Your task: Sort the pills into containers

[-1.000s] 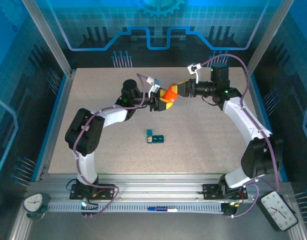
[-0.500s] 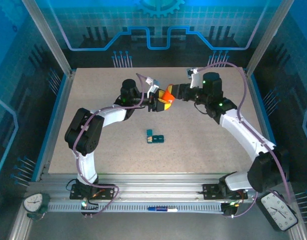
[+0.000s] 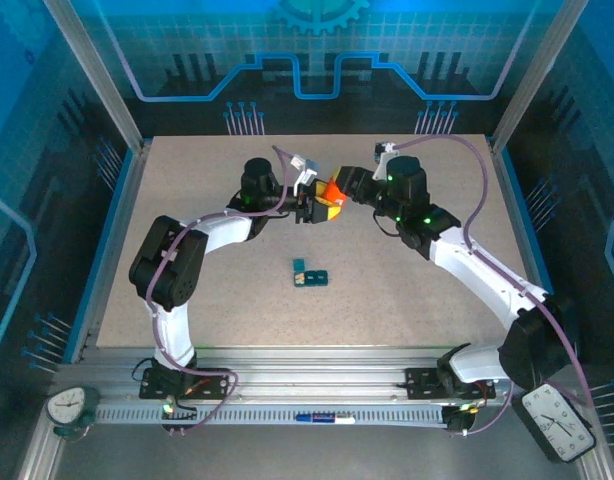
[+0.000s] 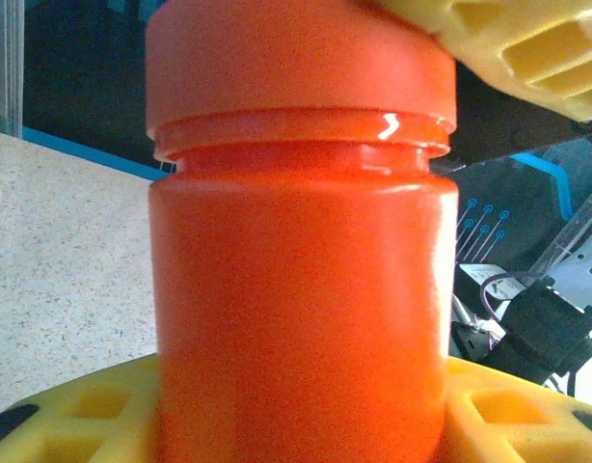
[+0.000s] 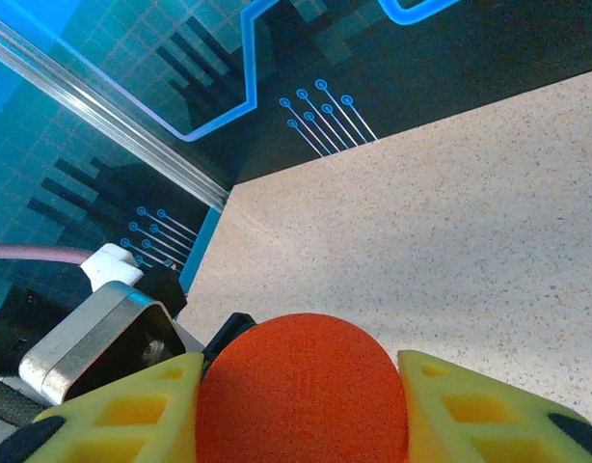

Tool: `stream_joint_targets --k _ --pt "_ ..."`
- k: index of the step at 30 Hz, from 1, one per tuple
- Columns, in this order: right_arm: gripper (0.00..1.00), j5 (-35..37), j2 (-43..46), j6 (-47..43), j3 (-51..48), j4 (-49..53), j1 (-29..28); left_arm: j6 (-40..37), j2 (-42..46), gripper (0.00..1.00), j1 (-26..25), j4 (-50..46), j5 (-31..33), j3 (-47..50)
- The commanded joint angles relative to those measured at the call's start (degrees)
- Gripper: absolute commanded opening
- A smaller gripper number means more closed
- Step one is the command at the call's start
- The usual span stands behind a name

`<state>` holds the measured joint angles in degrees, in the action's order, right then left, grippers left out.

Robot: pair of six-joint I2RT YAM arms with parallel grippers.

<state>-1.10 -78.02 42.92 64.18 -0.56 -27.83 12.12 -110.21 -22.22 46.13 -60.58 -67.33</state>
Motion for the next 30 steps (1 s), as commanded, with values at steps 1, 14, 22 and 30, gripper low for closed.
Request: stream_joint_targets --k 1,14,22,30 --pt "0.49 -9.1 -1.3 -2.2 1.4 8.2 0.6 -0.2 1.0 0.0 -1.0 6.3 1.6 -1.5" --pt "0.87 -35.5 2.5 -22.1 8.9 12.9 14.6 -2.7 1.4 0.0 -0.5 4.0 -0.2 -1.7" --pt "0.86 -40.7 -4.9 -33.6 18.3 24.0 14.4 -4.8 1.8 0.0 -0.6 2.2 -1.8 -2.3" --pt "0.85 -40.4 -9.8 -36.7 22.7 28.1 14.0 -4.6 2.1 0.0 -0.6 2.2 -2.2 -2.5"
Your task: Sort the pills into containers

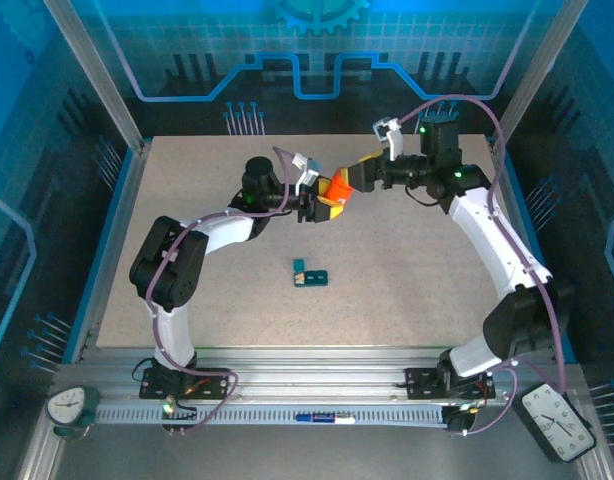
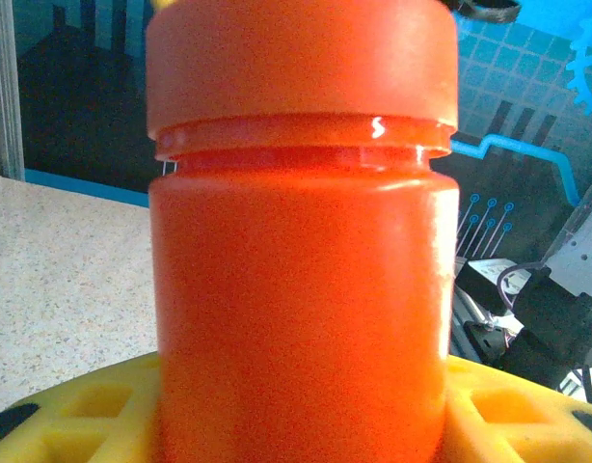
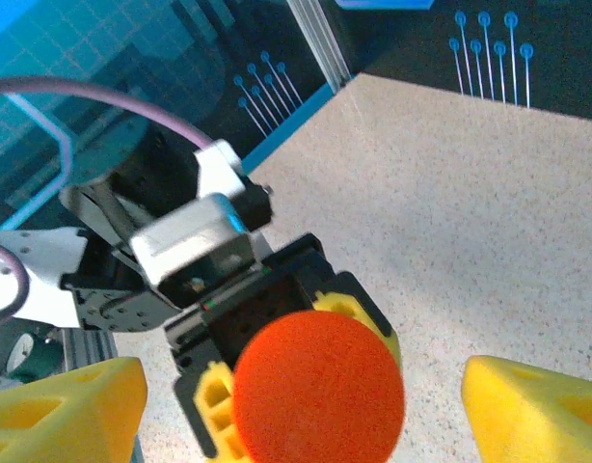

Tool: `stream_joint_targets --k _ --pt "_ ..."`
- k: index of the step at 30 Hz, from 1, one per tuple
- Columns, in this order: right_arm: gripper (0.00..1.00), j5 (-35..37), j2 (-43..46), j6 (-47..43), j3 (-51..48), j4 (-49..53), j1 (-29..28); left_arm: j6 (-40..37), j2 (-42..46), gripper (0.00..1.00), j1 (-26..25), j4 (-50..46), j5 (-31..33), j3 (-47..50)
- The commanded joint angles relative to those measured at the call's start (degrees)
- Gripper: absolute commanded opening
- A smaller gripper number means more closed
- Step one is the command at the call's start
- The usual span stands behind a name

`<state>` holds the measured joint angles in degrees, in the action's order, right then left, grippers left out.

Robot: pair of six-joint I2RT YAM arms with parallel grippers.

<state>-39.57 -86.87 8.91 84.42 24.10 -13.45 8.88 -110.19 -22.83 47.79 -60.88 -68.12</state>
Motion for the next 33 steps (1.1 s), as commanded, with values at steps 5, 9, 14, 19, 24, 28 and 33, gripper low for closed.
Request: stream_joint_targets --k 5,9,14,19,24,28,33 --pt "0.81 -2.9 -2.2 -3.3 2.9 4.2 -0.9 -1.3 2.1 0.0 0.1 0.6 -2.0 -1.8" --pt "0.75 -3.1 -2.7 -3.2 2.9 4.3 -1.4 -1.3 2.1 0.0 0.0 0.6 -2.0 -1.7" --pt "0.61 -3.5 -3.5 -3.0 2.6 4.2 -1.7 -1.1 2.2 0.0 0.1 0.6 -2.0 -1.7" --pt "0.44 -2.6 -3.8 -2.9 2.6 5.0 -2.3 -1.1 2.2 0.0 0.0 0.6 -1.9 -1.7" --pt "0.37 0.6 -2.8 -1.5 0.3 4.6 -3.8 -0.9 2.2 0.0 0.0 0.8 -1.8 -1.7" --pt "0.34 8.8 -0.5 4.3 -4.2 2.3 -6.1 -0.9 2.1 0.0 0.0 0.8 -1.5 -1.8" --pt "0.33 21.0 2.3 16.8 -9.5 -0.3 -10.6 -1.2 2.1 0.0 0.0 0.6 -1.3 -1.7"
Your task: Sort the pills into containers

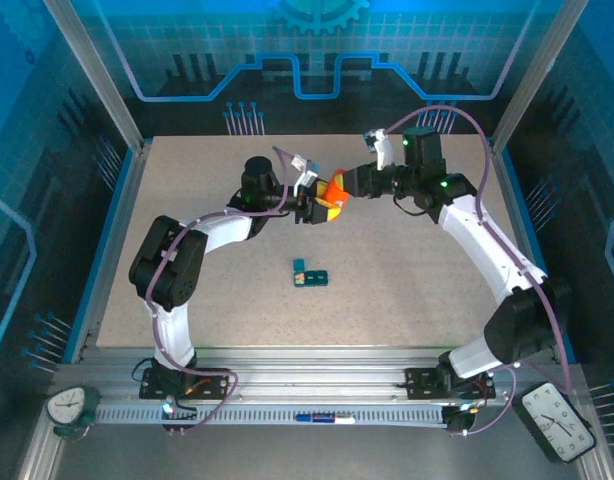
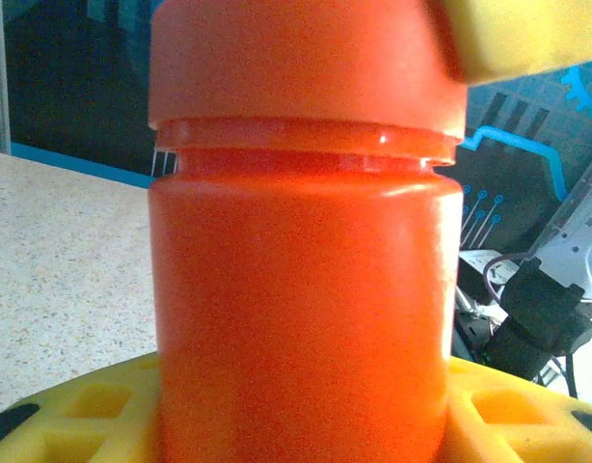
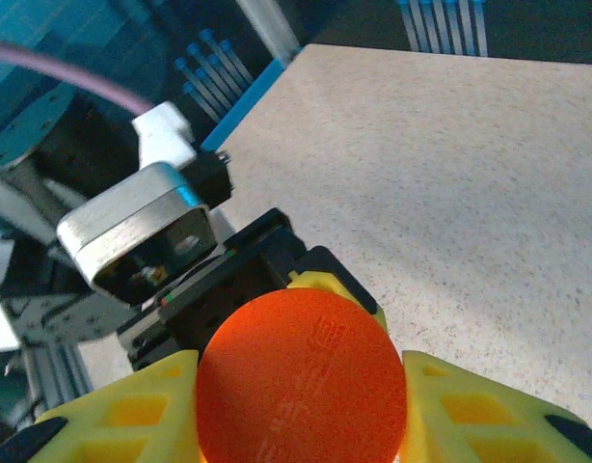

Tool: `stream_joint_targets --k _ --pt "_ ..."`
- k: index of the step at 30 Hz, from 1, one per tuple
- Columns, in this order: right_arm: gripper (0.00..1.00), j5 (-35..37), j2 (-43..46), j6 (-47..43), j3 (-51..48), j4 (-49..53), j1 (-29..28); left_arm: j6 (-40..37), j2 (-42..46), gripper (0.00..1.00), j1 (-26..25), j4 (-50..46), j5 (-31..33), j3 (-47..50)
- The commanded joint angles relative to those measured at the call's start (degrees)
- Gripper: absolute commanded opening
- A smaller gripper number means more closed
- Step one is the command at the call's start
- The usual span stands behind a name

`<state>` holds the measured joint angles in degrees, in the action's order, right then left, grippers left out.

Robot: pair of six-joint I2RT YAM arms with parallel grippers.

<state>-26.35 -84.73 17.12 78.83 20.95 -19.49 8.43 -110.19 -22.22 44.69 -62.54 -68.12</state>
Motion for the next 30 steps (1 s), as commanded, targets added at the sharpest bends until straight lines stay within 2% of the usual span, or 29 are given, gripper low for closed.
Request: stream_joint_targets --k 1,4,7,15,18,21,23,26,30 --pt "0.33 10.9 0.8 11.4 -5.2 2.0 -5.8 -0.8 2.0 0.0 -0.6 3.7 0.5 -1.8" --pt "0.33 16.6 2.1 17.4 -8.6 -1.4 -8.9 -0.6 1.8 0.0 -0.6 3.8 0.6 -1.9" --pt "0.33 18.7 2.3 19.8 -10.0 -3.6 -10.7 -0.5 1.9 0.0 -0.6 3.5 0.6 -1.9" --pt "0.37 17.8 2.0 18.5 -8.1 -2.8 -10.0 -1.3 2.3 0.0 -0.6 2.5 0.6 -1.7" --pt "0.47 14.1 2.9 16.2 -6.0 -2.0 -7.2 -1.7 2.6 0.0 -0.6 2.2 0.5 -1.5" --pt "0.69 7.6 4.9 11.8 -4.0 -1.7 -4.0 -2.0 2.8 0.0 -0.6 1.7 0.5 -1.6" --pt "0.81 1.8 5.7 7.9 -2.2 -0.7 -1.6 -2.2 2.9 0.0 -0.6 1.7 0.5 -1.5" --pt "0.85 -5.9 5.3 1.9 0.0 1.6 1.8 -3.1 3.0 0.0 -0.5 1.1 0.5 -1.4" --pt "0.86 -8.7 4.4 -5.4 2.1 4.1 4.8 -4.8 3.4 0.0 -0.6 0.3 0.8 -1.1"
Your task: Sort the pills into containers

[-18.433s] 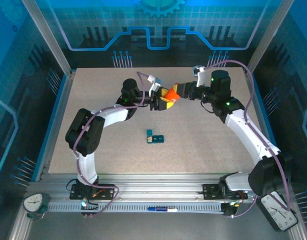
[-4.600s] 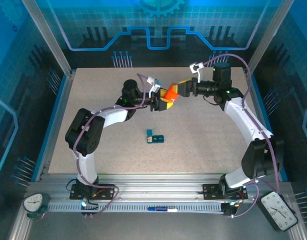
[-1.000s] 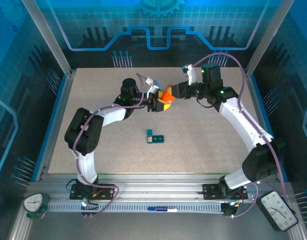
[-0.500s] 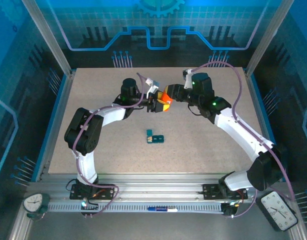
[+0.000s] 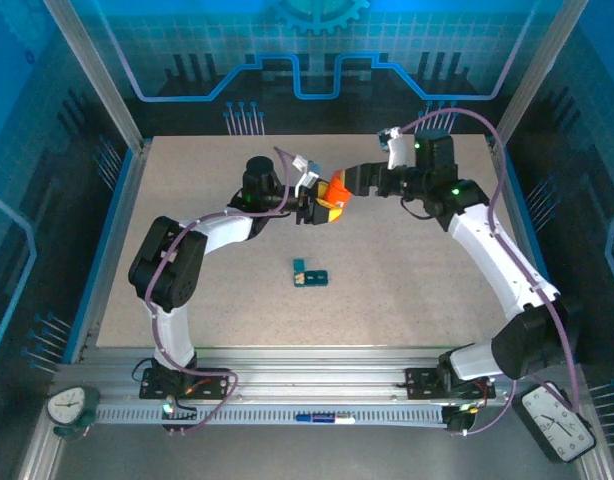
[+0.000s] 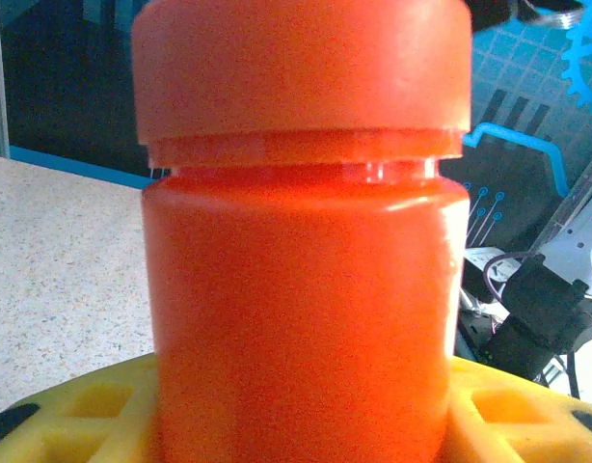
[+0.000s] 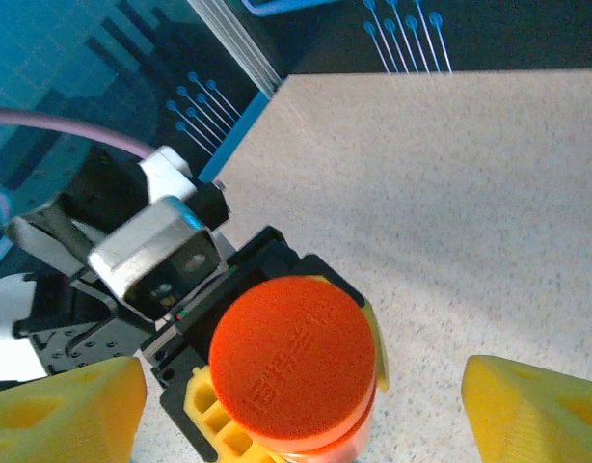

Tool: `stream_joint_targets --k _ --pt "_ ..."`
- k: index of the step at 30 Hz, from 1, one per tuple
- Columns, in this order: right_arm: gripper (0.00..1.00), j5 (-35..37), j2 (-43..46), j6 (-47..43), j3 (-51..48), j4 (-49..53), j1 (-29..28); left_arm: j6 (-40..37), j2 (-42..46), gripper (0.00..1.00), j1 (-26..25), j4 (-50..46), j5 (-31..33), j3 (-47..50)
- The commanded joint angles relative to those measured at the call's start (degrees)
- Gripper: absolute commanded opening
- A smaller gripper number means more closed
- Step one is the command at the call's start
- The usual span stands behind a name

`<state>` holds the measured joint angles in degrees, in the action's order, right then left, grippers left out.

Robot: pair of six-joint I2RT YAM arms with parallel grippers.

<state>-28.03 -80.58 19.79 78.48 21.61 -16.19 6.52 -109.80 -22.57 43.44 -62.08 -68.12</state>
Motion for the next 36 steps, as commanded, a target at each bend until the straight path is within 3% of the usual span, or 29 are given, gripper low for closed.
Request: stream_joint_targets --k 1,7,17,23,27,30,36 --pt "0.86 -8.0 -0.3 -9.5 3.0 3.8 2.0 -3.4 3.2 0.0 -0.3 1.4 0.5 -0.8" --pt "0.85 -12.7 -5.1 -14.7 8.0 7.3 2.3 -6.9 4.2 0.0 -0.2 -1.9 0.8 -0.5" --pt "0.83 -10.9 -10.5 -19.3 13.8 14.0 -0.1 -8.0 4.3 0.0 -0.2 -4.2 0.4 -1.2" --pt "0.7 -10.8 -11.7 -19.8 13.3 14.5 -0.8 -8.5 4.3 0.0 -0.2 -5.0 0.3 -1.5" --pt "0.5 -10.1 -12.2 -19.8 12.9 14.9 -1.0 -8.5 4.2 0.0 -0.3 -5.5 0.3 -1.7" --pt "0.42 -8.8 -11.9 -18.7 11.6 14.3 -1.4 -8.7 4.2 0.0 -0.4 -5.9 0.4 -1.9" --pt "0.31 -1.0 -8.5 -6.7 3.4 7.3 -3.0 -9.0 4.1 0.0 -0.5 -6.2 1.5 -2.0"
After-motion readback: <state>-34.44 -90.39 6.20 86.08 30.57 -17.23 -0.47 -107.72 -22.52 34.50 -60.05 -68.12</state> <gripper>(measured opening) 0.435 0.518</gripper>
